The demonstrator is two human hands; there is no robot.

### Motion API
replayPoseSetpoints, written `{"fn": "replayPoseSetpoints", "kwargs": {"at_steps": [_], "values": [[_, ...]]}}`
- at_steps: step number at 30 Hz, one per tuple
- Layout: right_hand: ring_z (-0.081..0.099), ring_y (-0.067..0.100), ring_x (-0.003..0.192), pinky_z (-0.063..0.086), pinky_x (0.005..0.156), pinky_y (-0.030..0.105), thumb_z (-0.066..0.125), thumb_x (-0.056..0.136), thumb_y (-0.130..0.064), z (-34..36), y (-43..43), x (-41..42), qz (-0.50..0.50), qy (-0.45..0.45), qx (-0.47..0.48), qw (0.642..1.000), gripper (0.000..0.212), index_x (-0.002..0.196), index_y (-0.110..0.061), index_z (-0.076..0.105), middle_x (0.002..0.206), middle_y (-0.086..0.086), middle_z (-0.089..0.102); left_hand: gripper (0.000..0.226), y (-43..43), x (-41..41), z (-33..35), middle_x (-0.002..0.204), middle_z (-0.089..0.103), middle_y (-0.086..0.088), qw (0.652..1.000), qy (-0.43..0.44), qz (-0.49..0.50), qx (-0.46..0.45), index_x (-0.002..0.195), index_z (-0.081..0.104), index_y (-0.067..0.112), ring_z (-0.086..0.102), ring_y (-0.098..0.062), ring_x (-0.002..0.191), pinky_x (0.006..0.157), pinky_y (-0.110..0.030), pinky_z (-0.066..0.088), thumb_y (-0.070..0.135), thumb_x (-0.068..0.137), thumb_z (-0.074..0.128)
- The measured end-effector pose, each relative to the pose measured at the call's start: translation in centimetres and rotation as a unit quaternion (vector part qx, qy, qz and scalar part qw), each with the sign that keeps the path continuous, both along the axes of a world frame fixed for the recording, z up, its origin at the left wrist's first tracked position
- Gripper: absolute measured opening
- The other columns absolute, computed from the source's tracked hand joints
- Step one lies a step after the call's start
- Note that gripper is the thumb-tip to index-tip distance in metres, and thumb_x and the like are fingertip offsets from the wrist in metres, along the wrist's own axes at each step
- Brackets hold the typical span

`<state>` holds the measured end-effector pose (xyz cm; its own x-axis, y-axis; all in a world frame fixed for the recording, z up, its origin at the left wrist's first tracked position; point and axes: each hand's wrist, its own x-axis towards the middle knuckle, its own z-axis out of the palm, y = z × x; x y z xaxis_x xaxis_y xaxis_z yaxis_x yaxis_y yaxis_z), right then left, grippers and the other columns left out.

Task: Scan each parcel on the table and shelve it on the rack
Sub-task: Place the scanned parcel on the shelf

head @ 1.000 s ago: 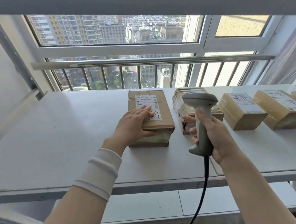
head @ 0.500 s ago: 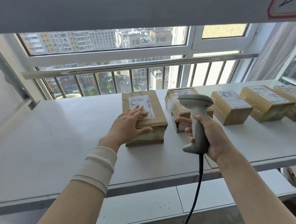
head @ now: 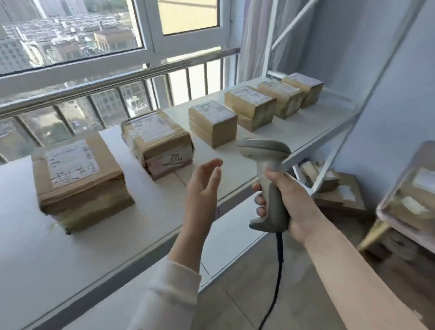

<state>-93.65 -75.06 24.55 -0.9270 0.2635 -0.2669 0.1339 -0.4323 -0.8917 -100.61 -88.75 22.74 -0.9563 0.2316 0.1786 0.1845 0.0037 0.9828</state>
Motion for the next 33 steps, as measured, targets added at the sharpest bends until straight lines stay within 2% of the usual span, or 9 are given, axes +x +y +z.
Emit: {"fn": "replayPoseSetpoints", "kwargs": {"at_steps": [2,5,10,14,19,24,29,31,33], "values": [[0.049,0.013,0.045,0.043,0.042,0.023,0.057,0.09,-0.031,-0.1,3.6,2.7,-0.049,-0.004,0.0,0.999,0.019,0.091,-0.013,0.053,0.059,0.0,0.061,0.015,5.0,1.8,-0.5,0.114,0.062,0.005,0.998,-0.037,-0.044,0.013,0.105,0.056,0.026,0.056,-0.009,0.11,0.094,-0.024,0.044,0.018,0.097,0.046],[0.048,0.013,0.043,0.042,0.041,0.023,0.055,0.091,-0.031,-0.1,9.7,7.1,-0.109,-0.007,0.007,0.994,0.021,0.098,-0.011,0.051,0.061,0.0,0.06,0.014,12.7,5.0,-0.8,0.106,0.063,0.013,0.993,-0.064,-0.099,0.01,0.098,0.056,0.032,0.058,-0.005,0.104,0.087,-0.018,0.044,0.021,0.097,0.048],[0.044,0.014,0.042,0.038,0.042,0.023,0.052,0.094,-0.026,-1.0,21.2,15.3,-0.181,-0.002,0.007,0.983,0.014,0.096,-0.013,0.051,0.061,0.002,0.056,0.016,26.8,11.5,-2.1,0.11,0.066,0.001,0.98,-0.082,-0.178,-0.016,0.108,0.061,0.017,0.059,-0.007,0.101,0.091,-0.025,0.046,0.017,0.095,0.052],[0.043,0.014,0.044,0.038,0.043,0.024,0.052,0.095,-0.025,-2.2,29.8,22.3,-0.238,-0.016,0.007,0.971,0.011,0.096,-0.015,0.052,0.064,0.003,0.052,0.019,36.8,17.2,-3.5,0.111,0.066,0.002,0.966,-0.09,-0.238,-0.046,0.11,0.061,0.017,0.059,-0.005,0.099,0.084,-0.017,0.045,0.02,0.094,0.052],[0.043,0.014,0.044,0.039,0.041,0.024,0.054,0.093,-0.026,-3.4,37.7,29.1,-0.306,-0.029,0.002,0.952,0.011,0.092,-0.015,0.052,0.066,0.004,0.051,0.019,45.8,22.0,-4.7,0.113,0.063,0.005,0.947,-0.097,-0.293,-0.086,0.113,0.055,0.02,0.056,-0.009,0.107,0.09,-0.022,0.04,0.022,0.094,0.051],[0.044,0.013,0.043,0.038,0.039,0.022,0.053,0.093,-0.025,-4.8,43.7,32.9,-0.381,-0.042,-0.015,0.923,0.009,0.095,-0.017,0.051,0.063,0.002,0.053,0.029,53.3,23.5,-6.5,0.116,0.06,0.001,0.932,-0.11,-0.321,-0.126,0.121,0.052,0.014,0.056,-0.012,0.107,0.091,-0.027,0.043,0.022,0.094,0.051],[0.043,0.014,0.044,0.038,0.04,0.023,0.058,0.091,-0.028,-7.4,48.6,34.5,-0.421,-0.048,-0.036,0.905,0.01,0.092,-0.019,0.053,0.063,0.002,0.053,0.036,59.6,22.1,-9.2,0.117,0.056,0.003,0.926,-0.118,-0.322,-0.156,0.127,0.048,0.015,0.051,-0.008,0.099,0.074,-0.015,0.036,0.025,0.093,0.052],[0.044,0.014,0.044,0.039,0.04,0.023,0.061,0.09,-0.027,-8.6,50.5,34.5,-0.44,-0.057,-0.037,0.896,0.014,0.09,-0.017,0.052,0.063,0.001,0.054,0.04,61.6,20.9,-10.8,0.124,0.054,0.001,0.922,-0.122,-0.325,-0.171,0.13,0.045,0.016,0.05,-0.009,0.103,0.079,-0.018,0.035,0.028,0.092,0.053],[0.046,0.013,0.044,0.04,0.04,0.023,0.063,0.088,-0.024,-10.0,52.3,34.1,-0.461,-0.077,-0.041,0.883,0.017,0.085,-0.013,0.05,0.062,0.002,0.055,0.047,63.5,19.5,-12.5,0.133,0.05,-0.002,0.915,-0.136,-0.326,-0.195,0.135,0.04,0.016,0.049,-0.014,0.117,0.087,-0.024,0.034,0.031,0.092,0.053]]}}
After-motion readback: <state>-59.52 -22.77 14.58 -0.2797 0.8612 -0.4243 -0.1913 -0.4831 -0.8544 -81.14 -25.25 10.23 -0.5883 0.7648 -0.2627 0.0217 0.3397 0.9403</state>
